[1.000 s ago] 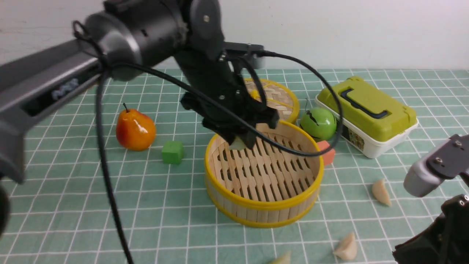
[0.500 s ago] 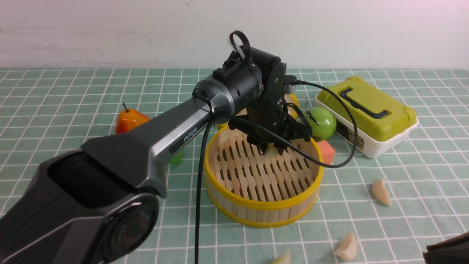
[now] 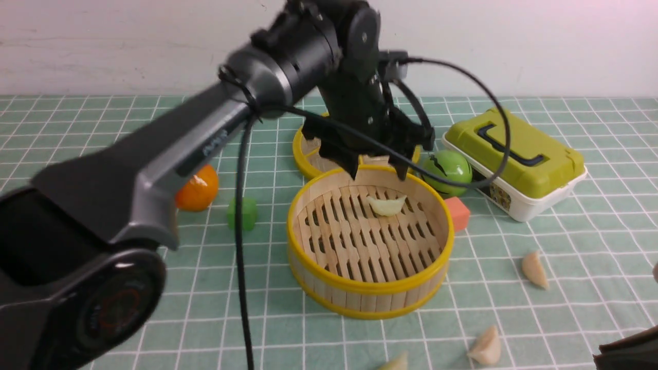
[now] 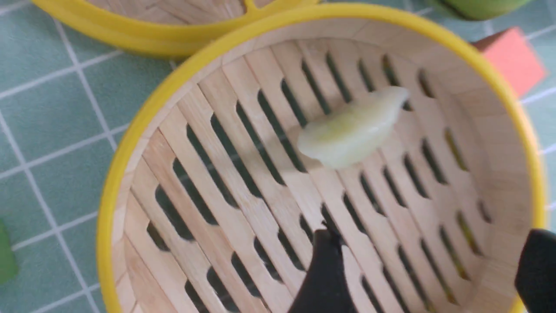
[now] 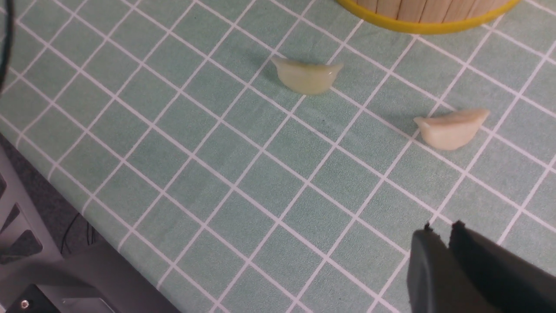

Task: Put the dumplings into the steamer on the table with the blue tablecloth.
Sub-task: 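Reach for and grasp a dumpling on the table with the left gripper, then place the dumpling into the bamboo steamer basket with the left gripper, then reach for and grasp a dumpling lying on the table beside the steamer, then place the dumpling in the bamboo steamer basket with the right gripper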

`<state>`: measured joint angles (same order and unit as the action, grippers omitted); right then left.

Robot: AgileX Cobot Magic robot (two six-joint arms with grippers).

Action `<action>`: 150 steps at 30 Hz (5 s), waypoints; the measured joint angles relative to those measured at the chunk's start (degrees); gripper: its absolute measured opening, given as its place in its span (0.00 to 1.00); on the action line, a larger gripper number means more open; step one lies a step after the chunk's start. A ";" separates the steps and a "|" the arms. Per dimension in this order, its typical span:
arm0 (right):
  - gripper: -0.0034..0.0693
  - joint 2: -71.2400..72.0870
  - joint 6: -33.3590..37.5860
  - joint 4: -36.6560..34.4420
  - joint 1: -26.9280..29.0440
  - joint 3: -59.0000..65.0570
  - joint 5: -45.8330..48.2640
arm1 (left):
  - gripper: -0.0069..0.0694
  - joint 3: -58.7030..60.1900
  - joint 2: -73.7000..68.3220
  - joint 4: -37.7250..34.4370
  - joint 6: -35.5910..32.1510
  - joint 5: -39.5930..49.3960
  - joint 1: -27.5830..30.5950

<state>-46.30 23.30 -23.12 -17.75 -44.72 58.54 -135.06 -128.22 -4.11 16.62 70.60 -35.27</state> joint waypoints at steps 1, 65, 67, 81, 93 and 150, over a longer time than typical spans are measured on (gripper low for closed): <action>0.14 0.00 -0.05 0.06 0.00 0.00 -0.16 | 0.78 0.18 2.33 -1.19 -0.61 0.28 0.07; 0.22 -0.08 -0.36 0.01 0.00 0.03 -2.75 | 0.42 17.83 0.59 5.19 0.17 -8.67 3.37; 0.22 -0.42 -1.15 0.01 0.00 0.03 -2.75 | 0.42 17.83 -0.62 5.26 0.29 -9.72 3.55; 0.28 -9.39 -12.01 7.62 0.00 0.03 -3.57 | 0.69 17.75 -2.38 5.18 -0.42 -11.74 3.56; 0.38 -0.67 -16.70 13.10 0.00 -3.59 -4.03 | 0.66 15.32 8.41 -4.23 -14.54 0.08 -3.68; 0.38 -51.45 -21.01 4.65 0.00 -7.95 -16.83 | 0.07 72.02 68.20 4.86 -7.49 -8.30 -9.57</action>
<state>-97.75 2.30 -18.47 -17.75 -52.67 41.71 -63.04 -60.02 0.75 9.13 62.30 -44.84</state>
